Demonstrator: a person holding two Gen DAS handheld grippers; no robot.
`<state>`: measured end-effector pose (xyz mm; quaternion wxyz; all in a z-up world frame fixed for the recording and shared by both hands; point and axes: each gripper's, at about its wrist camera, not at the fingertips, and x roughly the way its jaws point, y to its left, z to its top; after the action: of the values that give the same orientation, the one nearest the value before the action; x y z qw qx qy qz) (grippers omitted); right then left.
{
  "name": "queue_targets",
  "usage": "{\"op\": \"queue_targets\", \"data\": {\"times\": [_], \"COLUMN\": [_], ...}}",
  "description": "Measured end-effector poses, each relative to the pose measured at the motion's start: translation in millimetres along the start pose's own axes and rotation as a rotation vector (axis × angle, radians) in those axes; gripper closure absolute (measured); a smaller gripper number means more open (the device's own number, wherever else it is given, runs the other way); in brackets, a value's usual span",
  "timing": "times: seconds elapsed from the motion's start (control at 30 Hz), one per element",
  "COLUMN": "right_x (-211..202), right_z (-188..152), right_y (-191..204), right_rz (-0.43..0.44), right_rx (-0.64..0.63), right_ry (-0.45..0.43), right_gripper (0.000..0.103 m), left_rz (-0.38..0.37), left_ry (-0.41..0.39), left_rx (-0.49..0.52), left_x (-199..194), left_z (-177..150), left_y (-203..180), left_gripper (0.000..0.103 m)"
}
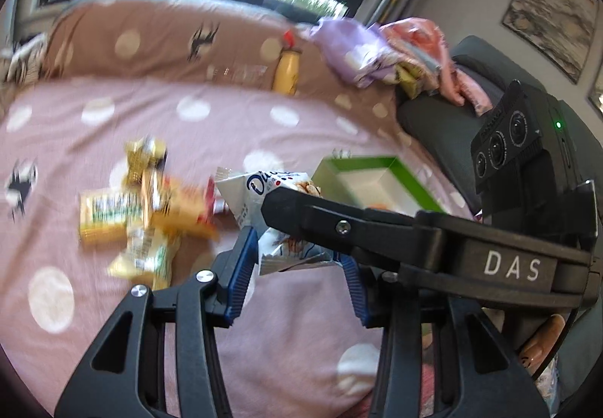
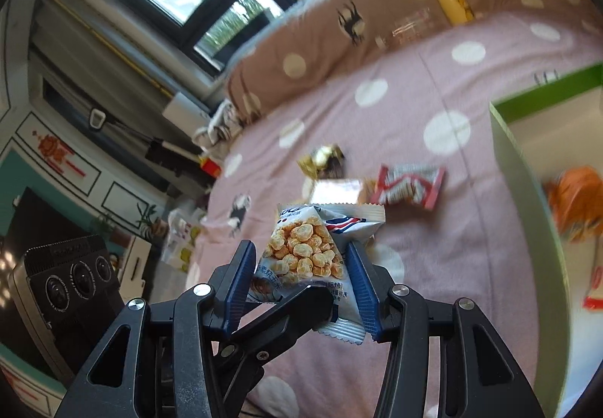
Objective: Organize snacks
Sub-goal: 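Carry the peanut bag with the right gripper over the green box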
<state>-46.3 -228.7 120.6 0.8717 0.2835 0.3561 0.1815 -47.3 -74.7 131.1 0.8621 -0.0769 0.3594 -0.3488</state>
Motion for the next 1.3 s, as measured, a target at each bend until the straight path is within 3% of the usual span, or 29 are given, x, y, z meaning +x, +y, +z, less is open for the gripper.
{"op": "queue_targets", "data": {"times": [0.33, 1.3], "right_x": [-41, -102], "right_z": [41, 40], "right_y": [11, -112], "right_rz": [0.007, -0.093], "right_rx": [-0.1, 0.186], "right_ry": [-0.123, -0.287], "right_gripper": [0.05, 0.05], "left_rz": [0.021, -0.14], "left_ry": [-0.083, 0.069], "left_rx": [0.082, 0.266], "left_x": [-5, 100], "left_z": [43, 48], "left_y": [-41, -122], "left_gripper": [0.062, 0.064]}}
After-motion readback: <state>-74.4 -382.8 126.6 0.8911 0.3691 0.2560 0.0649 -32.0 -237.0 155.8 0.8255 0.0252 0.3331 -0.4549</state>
